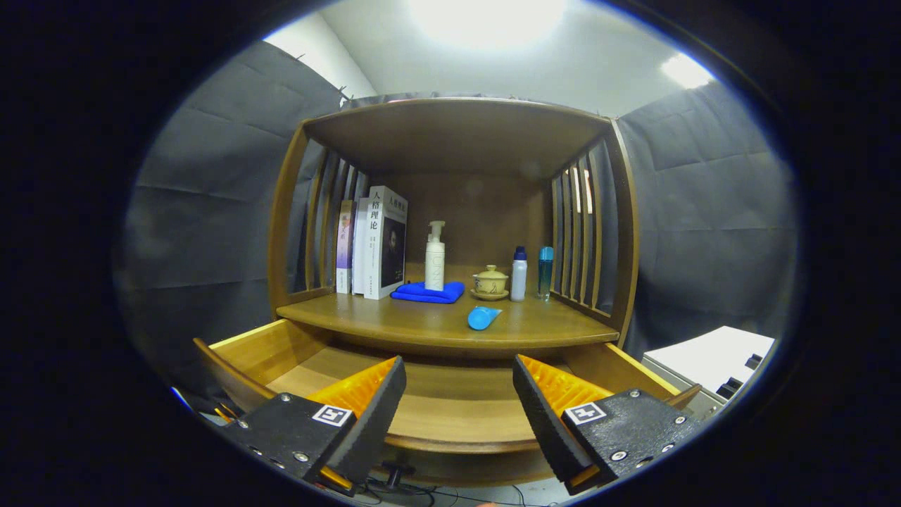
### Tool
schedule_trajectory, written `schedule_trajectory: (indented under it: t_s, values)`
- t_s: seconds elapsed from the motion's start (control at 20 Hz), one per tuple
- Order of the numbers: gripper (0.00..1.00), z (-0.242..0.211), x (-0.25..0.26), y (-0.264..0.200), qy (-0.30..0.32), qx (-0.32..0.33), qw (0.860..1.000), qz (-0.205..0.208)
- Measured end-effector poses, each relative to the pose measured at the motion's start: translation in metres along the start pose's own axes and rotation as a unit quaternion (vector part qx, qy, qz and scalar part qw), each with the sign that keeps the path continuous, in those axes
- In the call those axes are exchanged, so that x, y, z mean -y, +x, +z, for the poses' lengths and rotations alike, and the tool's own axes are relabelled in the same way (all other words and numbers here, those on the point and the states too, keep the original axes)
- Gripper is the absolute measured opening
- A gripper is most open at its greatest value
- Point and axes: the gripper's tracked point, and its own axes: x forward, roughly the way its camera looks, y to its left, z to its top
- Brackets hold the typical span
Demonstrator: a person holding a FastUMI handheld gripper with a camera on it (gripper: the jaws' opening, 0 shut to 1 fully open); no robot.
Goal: Pull open the drawer, take out the items inside it, and place them on the countertop above the cabinet.
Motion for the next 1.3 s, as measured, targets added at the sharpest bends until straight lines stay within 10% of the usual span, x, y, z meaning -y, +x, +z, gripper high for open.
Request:
schedule_trajectory:
  t_s: [1.3]
  values:
    - [0.95,-0.09,-0.03,-0.064,0.037,-0.068,0.997,0.025]
